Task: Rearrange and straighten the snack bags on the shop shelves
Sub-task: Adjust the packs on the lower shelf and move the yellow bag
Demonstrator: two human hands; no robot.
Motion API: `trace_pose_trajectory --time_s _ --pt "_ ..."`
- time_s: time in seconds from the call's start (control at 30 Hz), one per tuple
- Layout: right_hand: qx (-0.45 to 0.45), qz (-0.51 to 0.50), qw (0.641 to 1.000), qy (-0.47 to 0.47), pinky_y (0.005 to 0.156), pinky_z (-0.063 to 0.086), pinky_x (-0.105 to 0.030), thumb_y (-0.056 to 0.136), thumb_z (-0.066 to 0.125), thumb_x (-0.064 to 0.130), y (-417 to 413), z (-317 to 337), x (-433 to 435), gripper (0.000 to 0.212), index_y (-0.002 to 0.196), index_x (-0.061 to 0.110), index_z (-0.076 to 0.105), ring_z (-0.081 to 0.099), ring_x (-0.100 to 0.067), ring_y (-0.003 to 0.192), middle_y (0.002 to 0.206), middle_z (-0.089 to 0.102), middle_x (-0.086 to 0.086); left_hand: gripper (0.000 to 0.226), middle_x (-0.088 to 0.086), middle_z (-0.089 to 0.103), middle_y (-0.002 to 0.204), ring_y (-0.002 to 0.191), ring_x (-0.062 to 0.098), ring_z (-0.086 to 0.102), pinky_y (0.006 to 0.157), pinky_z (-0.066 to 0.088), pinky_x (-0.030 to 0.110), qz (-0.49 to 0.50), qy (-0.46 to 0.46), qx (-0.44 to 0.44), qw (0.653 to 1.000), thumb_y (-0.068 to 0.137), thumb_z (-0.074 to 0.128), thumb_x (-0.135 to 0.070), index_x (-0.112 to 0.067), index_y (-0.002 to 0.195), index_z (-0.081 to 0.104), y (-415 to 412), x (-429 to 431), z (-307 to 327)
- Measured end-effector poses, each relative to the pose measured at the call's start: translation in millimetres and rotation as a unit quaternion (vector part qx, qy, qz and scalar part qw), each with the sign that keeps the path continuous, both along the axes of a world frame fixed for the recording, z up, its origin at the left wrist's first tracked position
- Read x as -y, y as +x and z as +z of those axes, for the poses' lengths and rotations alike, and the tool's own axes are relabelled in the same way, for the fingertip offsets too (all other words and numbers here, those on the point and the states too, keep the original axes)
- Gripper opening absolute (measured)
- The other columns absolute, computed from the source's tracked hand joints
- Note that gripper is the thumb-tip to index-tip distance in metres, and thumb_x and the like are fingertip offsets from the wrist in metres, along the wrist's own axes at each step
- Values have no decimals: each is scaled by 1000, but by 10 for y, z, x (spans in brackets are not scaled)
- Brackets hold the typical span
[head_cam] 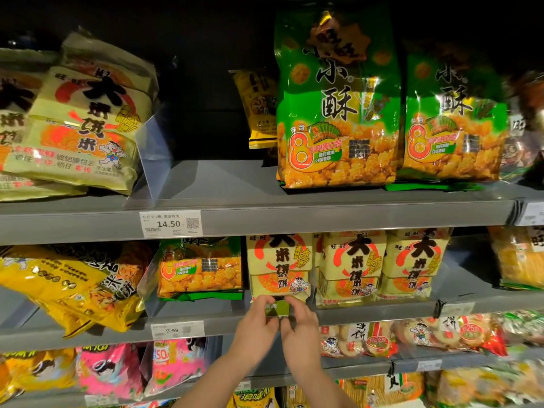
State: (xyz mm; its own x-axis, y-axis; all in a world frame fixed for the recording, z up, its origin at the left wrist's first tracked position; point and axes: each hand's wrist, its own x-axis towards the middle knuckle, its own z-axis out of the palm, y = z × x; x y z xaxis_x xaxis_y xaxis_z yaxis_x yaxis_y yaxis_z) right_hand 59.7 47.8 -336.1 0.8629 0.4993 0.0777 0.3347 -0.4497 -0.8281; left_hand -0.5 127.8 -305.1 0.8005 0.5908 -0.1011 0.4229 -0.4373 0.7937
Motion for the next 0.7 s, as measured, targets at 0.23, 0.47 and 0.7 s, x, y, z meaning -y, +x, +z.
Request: trace_pose_trajectory --time_s 0.23,0.47,0.7 --pt "-101 10 994 33 67 43 -23 84 52 7 67 22 15 34 97 38 45 59 -15 83 93 60 4 16 -3 62 100 86 14 57 65 37 22 56 109 13 992 91 46 -12 -16 101 57 -9 -34 -3" --pt "-62 36 997 17 64 42 -15 84 51 5 117 33 75 37 91 41 52 59 -8 82 91 62 3 17 9 65 83 79 24 60 67 46 33 79 80 -63 992 91 41 -19 -12 85 55 176 -86 116" --pt "-1 36 999 31 79 44 -21 85 54 5 81 92 95 30 109 23 59 52 -12 92 101 50 14 9 7 67 91 78 25 61 65 48 33 71 82 -86 990 88 44 -16 -21 93 49 -27 -32 84"
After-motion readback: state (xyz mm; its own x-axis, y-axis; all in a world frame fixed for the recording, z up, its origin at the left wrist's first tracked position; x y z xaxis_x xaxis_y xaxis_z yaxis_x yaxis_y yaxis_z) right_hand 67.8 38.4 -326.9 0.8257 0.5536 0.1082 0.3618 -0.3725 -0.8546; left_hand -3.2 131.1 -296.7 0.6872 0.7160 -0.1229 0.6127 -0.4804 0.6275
